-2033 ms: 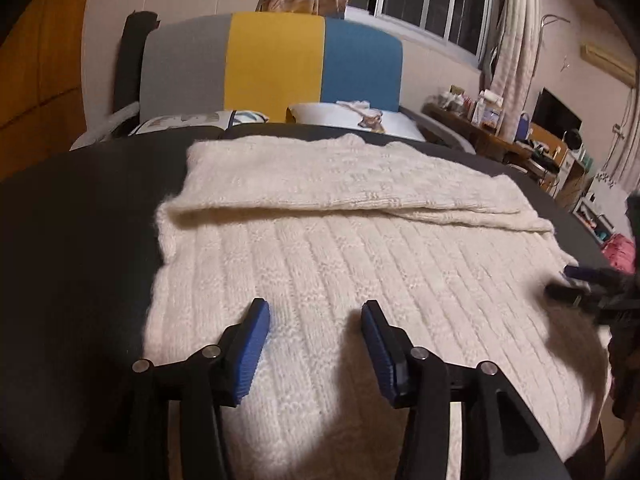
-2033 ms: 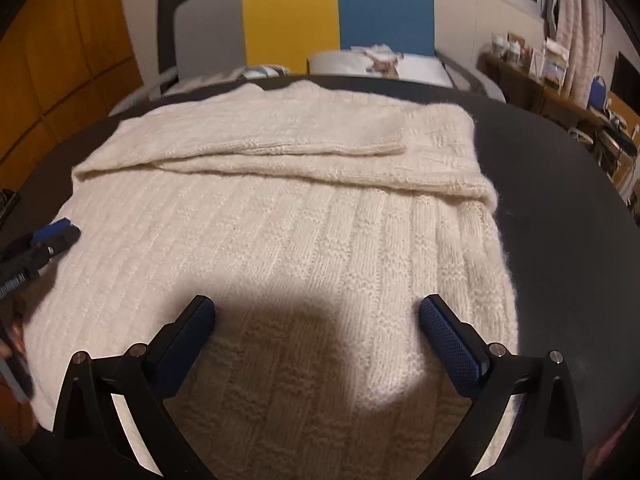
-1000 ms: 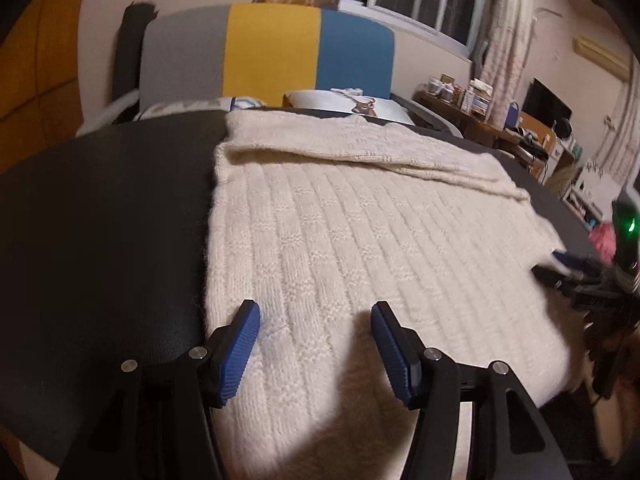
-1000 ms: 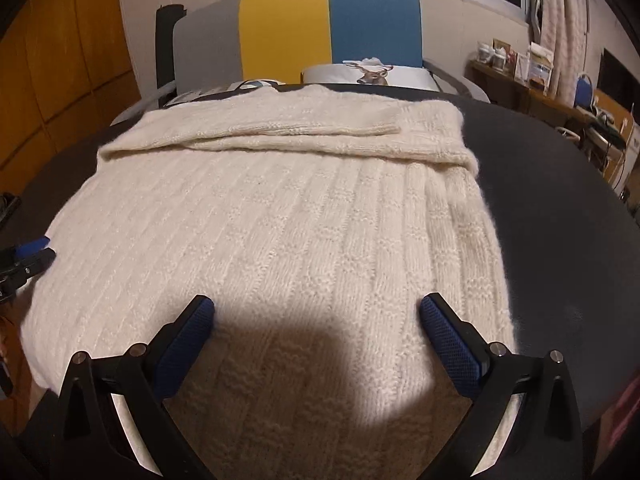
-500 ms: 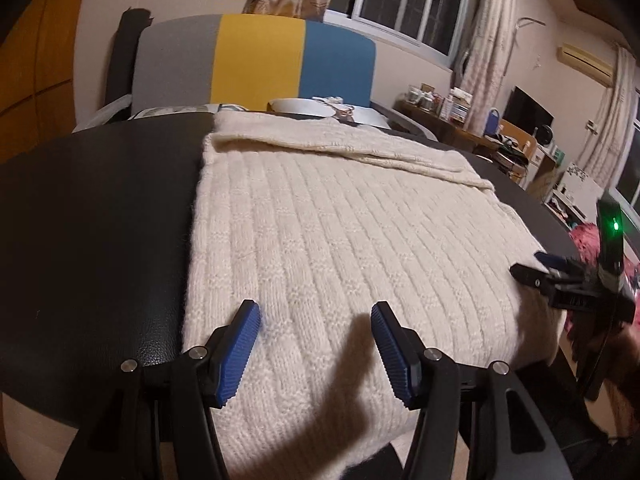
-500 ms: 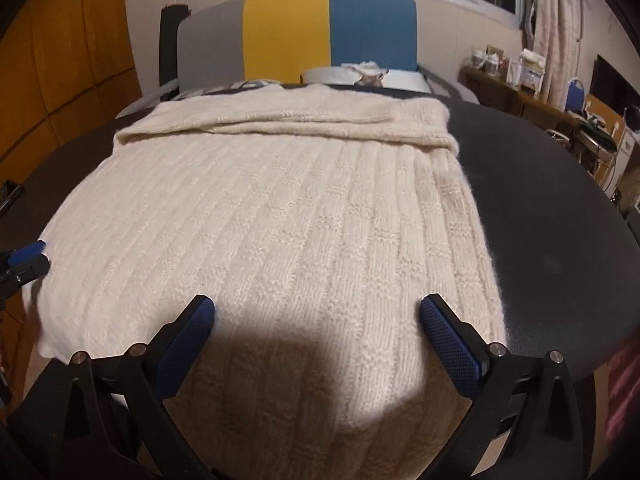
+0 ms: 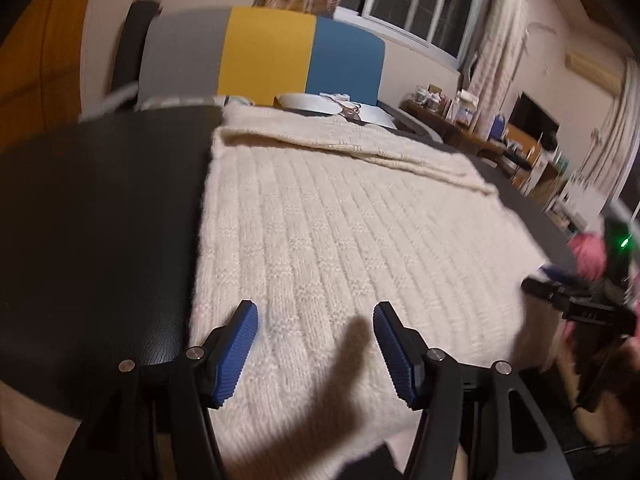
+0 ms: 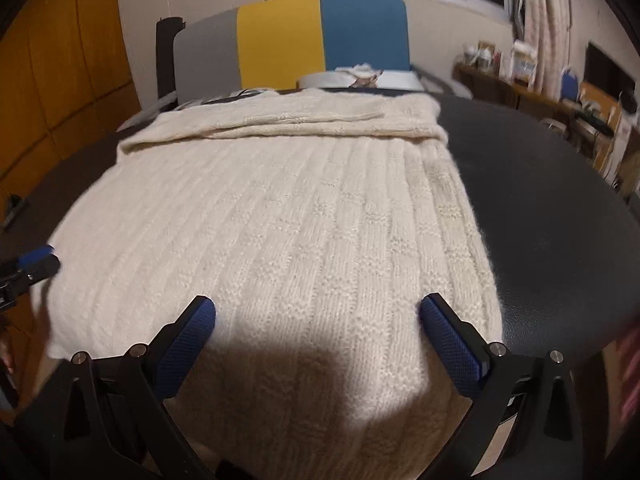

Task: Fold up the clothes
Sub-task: 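Lower both tools to the sweater edge at the ottoman side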

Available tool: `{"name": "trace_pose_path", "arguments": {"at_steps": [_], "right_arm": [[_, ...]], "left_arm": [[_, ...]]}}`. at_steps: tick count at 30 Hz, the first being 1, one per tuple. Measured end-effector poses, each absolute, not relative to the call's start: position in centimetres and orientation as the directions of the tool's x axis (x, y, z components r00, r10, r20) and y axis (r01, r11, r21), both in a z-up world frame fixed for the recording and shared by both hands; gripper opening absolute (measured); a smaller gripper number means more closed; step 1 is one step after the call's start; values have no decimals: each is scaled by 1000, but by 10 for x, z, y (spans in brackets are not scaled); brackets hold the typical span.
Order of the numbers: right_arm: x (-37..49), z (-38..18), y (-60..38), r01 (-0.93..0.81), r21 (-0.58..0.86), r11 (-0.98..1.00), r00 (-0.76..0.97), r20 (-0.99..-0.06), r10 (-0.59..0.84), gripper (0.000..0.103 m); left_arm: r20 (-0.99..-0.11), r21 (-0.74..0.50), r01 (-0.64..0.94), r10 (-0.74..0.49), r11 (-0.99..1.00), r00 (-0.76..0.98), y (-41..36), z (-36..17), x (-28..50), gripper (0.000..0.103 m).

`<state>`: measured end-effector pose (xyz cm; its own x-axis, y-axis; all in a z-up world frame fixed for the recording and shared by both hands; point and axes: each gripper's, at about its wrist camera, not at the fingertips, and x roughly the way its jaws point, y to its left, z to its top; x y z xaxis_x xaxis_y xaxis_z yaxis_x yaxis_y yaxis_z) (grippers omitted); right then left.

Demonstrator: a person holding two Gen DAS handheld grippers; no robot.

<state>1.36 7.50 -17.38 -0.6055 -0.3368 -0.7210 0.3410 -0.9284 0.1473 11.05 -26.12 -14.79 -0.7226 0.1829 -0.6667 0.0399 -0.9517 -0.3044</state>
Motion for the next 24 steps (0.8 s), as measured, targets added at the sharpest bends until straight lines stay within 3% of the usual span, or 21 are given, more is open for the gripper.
{"name": "trace_pose_path", "arguments": {"at_steps": [2, 5, 10, 14, 19, 24], "right_arm": [[10, -163, 92, 387, 275, -880, -512, -729, -454, 103], [14, -153, 141, 357, 500, -789, -436, -657, -615, 103], [33, -181, 211, 219, 703, -677, -373, -581, -723, 103], [41, -214, 228, 131, 779, -613, -347, -543, -764, 103], [37, -254, 226, -18, 796, -605, -300, -582, -756, 103], [35, -255, 213, -31, 773, -634, -275, -617, -738, 103]], "left_arm": [[-649, -379, 37, 238, -924, -722, -275, -147, 120, 61], [-644, -470, 66, 291, -880, -708, -293, -154, 135, 61], [-657, -533, 117, 323, -838, -681, -307, -170, 150, 61], [-684, -557, 143, 355, -818, -638, -309, -184, 151, 61], [-693, -578, 155, 382, -801, -611, -307, -195, 152, 61], [-690, -603, 172, 401, -779, -603, -306, -202, 150, 61]]}}
